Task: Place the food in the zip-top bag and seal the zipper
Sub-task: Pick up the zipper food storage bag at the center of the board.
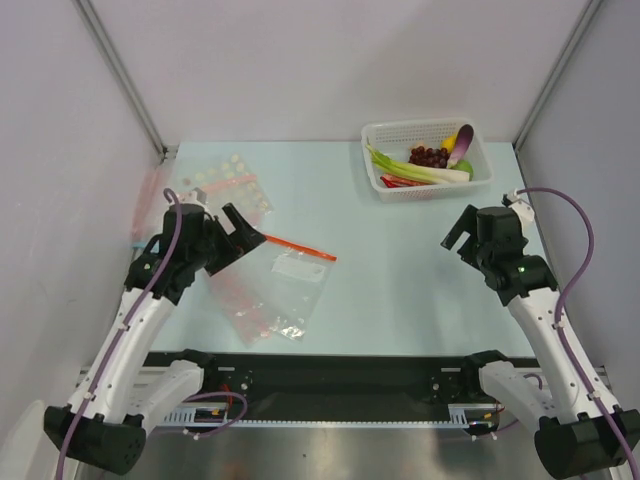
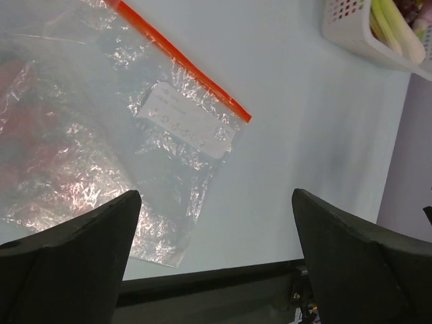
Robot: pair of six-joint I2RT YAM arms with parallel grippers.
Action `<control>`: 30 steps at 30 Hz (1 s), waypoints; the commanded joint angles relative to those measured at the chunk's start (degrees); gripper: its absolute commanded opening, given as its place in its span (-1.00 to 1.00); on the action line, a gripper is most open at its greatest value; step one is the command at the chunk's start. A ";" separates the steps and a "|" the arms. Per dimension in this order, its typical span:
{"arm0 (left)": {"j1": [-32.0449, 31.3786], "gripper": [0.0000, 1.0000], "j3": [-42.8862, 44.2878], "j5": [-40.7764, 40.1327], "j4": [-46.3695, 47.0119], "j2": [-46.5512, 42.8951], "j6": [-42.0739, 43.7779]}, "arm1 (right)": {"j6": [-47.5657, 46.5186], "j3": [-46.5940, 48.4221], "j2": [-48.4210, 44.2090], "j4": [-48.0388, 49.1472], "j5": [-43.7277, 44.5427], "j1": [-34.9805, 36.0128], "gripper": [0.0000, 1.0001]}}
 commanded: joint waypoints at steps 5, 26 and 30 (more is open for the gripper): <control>-1.14 1.00 2.63 -4.02 -2.95 7.14 -8.37 | -0.46 2.14 -1.40 -0.41 0.84 0.25 0.99; -10.46 0.88 18.18 -14.13 -8.06 40.81 -28.17 | -3.46 3.89 0.00 2.58 -1.28 0.78 1.00; -11.69 0.87 23.88 -16.41 -9.64 47.49 -28.70 | -3.10 3.81 -0.35 2.58 -1.46 0.78 0.99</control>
